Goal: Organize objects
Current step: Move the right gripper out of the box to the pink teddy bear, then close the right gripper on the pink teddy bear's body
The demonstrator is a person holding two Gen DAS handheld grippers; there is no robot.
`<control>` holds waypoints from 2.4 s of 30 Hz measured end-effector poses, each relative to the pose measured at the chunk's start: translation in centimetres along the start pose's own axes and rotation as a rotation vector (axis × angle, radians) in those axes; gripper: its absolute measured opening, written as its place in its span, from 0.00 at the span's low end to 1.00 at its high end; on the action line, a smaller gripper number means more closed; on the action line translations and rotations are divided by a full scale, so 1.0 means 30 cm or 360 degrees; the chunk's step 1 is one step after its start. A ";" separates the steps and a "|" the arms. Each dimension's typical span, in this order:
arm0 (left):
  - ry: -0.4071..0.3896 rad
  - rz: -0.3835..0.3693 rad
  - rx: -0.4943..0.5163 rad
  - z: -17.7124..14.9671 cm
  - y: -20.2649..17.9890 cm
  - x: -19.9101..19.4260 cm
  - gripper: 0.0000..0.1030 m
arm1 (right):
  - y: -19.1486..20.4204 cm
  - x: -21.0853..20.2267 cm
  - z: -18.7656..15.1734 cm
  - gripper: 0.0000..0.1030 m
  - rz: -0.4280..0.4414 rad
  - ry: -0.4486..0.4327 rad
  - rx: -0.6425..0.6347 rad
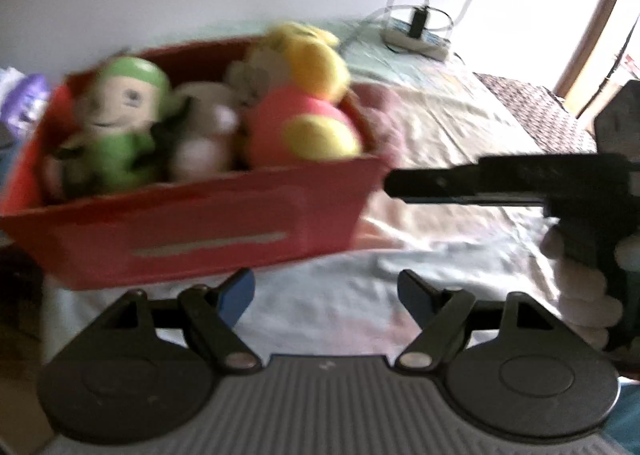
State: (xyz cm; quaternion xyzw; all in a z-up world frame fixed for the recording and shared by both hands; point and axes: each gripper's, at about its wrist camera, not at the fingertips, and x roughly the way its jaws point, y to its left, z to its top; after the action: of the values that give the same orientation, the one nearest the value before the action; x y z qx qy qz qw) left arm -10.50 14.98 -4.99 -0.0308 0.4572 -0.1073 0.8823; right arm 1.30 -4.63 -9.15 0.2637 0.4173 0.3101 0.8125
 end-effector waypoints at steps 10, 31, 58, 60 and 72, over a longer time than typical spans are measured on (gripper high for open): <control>0.0092 -0.0214 0.0045 0.051 -0.217 0.225 0.74 | -0.229 -0.010 0.072 0.31 -0.0133 -0.0042 0.0191; 0.0157 -0.0083 -0.0031 0.065 -0.268 0.354 0.77 | -0.403 0.212 0.160 0.36 0.0082 -0.0039 0.0344; 0.0155 -0.0345 0.0081 0.115 -0.374 0.272 0.79 | -0.300 -0.344 0.016 0.29 -0.0271 0.0028 -0.0608; 0.0160 -0.0317 0.0032 0.098 -0.349 0.249 0.79 | -0.271 -0.320 0.009 0.29 -0.0180 0.0069 -0.0639; 0.0123 -0.0192 -0.0236 0.024 -0.250 0.196 0.80 | -0.310 -0.224 0.032 0.29 0.0007 0.0148 -0.0256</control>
State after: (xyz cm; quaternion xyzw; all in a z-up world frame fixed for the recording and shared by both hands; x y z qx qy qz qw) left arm -7.83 6.37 -8.13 -0.1192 0.4950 -0.1272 0.8512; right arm 1.66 -15.87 -11.59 0.1838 0.4277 0.3563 0.8101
